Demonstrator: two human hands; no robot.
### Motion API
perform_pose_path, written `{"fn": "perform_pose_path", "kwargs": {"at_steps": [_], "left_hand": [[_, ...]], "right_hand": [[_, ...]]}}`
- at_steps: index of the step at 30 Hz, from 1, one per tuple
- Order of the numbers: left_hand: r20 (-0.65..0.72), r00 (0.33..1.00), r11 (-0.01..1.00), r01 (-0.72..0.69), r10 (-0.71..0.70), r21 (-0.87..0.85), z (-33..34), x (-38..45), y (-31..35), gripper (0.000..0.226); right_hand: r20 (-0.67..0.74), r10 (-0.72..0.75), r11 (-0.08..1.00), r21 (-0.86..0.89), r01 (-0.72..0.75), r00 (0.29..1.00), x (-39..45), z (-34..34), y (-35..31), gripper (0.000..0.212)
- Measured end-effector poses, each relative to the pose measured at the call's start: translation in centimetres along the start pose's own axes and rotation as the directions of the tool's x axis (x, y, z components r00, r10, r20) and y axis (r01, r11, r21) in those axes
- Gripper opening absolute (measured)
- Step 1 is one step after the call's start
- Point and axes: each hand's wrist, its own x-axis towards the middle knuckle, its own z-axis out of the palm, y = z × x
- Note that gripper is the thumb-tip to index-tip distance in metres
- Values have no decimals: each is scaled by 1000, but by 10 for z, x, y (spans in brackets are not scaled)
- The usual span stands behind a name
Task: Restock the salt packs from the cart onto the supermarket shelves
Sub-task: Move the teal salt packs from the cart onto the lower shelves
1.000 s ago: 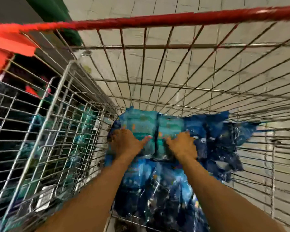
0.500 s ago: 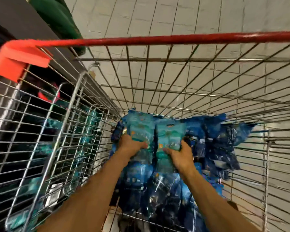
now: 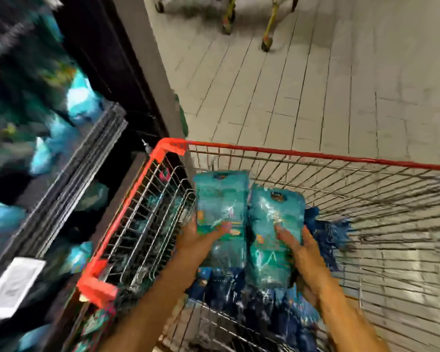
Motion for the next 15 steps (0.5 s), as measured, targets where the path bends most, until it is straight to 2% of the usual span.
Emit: {"fn": "perform_pose_path", "kwargs": {"at_steps": [4,6,8,12,15], "left_hand": [[-113,973,977,-206,200,-48,-56,-81,28,74],[-191,945,951,-290,267,-108,-87,-124,34,48],[-255,898,899,-405,358,-166,-118,-162,39,37],[-408,756,794,-598,512,-110,-174,-239,45,28],[-527,671,738,-665,521,-116,-212,-289,45,27]], "right_hand": [[108,-183,983,42,179,977,-72,43,-49,74],[183,-245,969,60,238,952,-107,67,-64,68],[267,-300,954,99,284,916,-138,93,-77,59],[470,-397,914,123,387,788,-195,148,-99,48],[592,-447,878,150,454,670,-235,193,-110,48]]}}
